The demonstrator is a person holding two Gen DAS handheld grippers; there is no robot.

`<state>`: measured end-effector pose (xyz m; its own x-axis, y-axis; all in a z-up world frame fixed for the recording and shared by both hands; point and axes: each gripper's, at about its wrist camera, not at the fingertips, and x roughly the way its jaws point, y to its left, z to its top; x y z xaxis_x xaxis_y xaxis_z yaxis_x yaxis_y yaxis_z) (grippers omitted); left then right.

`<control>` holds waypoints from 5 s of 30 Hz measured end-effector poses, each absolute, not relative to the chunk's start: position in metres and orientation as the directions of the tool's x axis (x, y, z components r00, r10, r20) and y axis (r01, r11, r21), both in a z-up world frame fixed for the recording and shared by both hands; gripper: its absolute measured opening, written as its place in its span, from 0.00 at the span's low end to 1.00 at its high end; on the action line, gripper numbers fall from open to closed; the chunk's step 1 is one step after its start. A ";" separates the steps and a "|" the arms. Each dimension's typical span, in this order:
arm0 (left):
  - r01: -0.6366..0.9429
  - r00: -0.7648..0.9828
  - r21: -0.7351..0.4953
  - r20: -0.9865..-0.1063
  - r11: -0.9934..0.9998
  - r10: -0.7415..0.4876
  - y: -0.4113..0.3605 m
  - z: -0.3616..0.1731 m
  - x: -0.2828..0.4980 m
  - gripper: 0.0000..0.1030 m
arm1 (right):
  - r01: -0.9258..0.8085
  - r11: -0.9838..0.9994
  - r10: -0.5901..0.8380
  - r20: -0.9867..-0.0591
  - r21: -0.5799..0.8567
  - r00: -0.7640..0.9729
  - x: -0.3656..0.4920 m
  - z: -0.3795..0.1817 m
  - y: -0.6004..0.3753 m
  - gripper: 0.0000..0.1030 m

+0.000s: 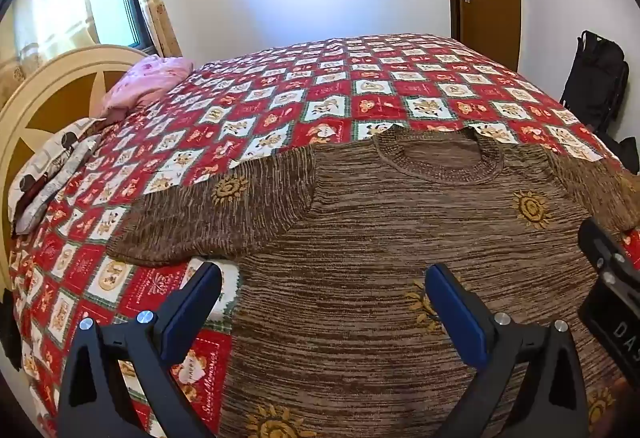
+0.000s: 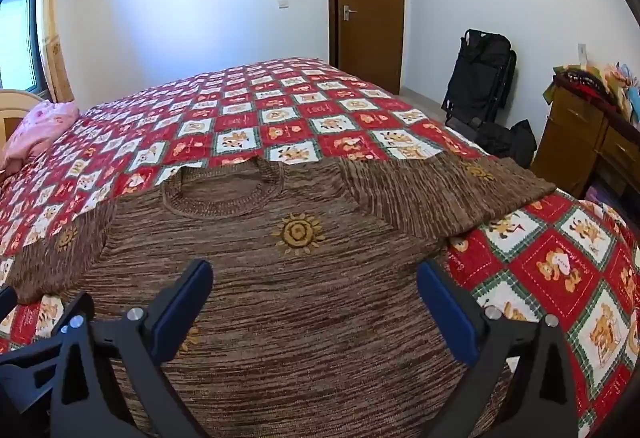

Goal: Fold small clothes

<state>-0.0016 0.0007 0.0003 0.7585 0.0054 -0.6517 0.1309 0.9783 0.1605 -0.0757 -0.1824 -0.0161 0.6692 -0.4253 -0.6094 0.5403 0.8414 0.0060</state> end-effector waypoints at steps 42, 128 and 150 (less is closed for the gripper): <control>0.148 0.746 0.109 -0.665 0.983 -0.038 0.006 -0.002 -0.006 0.99 | 0.540 0.841 -0.426 -0.614 0.001 0.665 -0.077 -0.013 -0.178 1.00; 0.186 0.712 0.037 -0.693 0.982 -0.109 0.026 -0.017 0.021 0.99 | 0.865 0.387 -0.336 -0.825 0.319 0.454 -0.152 -0.037 -0.513 0.43; 0.166 0.723 0.001 -0.680 0.986 -0.121 0.042 -0.005 0.025 0.99 | 0.758 0.651 -0.493 -0.735 0.044 0.465 -0.085 0.022 -0.451 0.10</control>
<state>0.0249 0.0418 -0.0045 0.7234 -0.1210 -0.6797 0.1663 0.9861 0.0015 -0.0847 -0.4507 0.0225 0.4652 -0.4928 -0.7354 0.7582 0.6506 0.0437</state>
